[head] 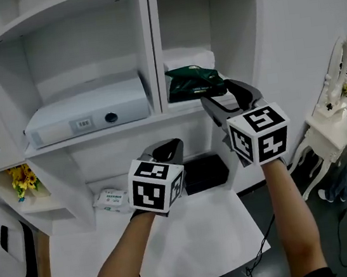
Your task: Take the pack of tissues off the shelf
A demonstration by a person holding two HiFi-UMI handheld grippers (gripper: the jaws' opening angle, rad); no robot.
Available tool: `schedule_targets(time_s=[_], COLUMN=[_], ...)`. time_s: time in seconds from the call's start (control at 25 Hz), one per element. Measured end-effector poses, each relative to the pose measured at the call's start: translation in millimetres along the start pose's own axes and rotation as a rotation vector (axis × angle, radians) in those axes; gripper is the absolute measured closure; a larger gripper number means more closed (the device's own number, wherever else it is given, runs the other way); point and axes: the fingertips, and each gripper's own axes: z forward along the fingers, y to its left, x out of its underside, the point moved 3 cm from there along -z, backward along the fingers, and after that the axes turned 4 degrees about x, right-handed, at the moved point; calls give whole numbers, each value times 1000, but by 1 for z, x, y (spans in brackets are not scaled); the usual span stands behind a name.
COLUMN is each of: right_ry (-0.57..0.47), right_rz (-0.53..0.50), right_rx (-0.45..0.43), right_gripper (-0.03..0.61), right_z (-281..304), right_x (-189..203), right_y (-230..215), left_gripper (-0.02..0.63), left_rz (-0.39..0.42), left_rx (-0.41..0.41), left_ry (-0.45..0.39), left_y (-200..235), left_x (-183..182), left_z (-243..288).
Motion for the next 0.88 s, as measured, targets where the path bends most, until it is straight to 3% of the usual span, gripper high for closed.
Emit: schedule_targets(time_s=[0.56,0.72,0.88], right_ry=[32,44,61], right_rz=[-88,-100,-131], right_rx=[-12,-14,-2], right_gripper=[370,421,539], right_z=[48,52,53], right_x=[-2,0,3], right_y=[-6,-4,-4], left_gripper=[607,607,607], left_rz=[11,12,10], left_rx=[29,27,25], left_ry=[2,4,9], left_y=[16,19,20], left_x=[1,3,6], left_z=[15,14,14])
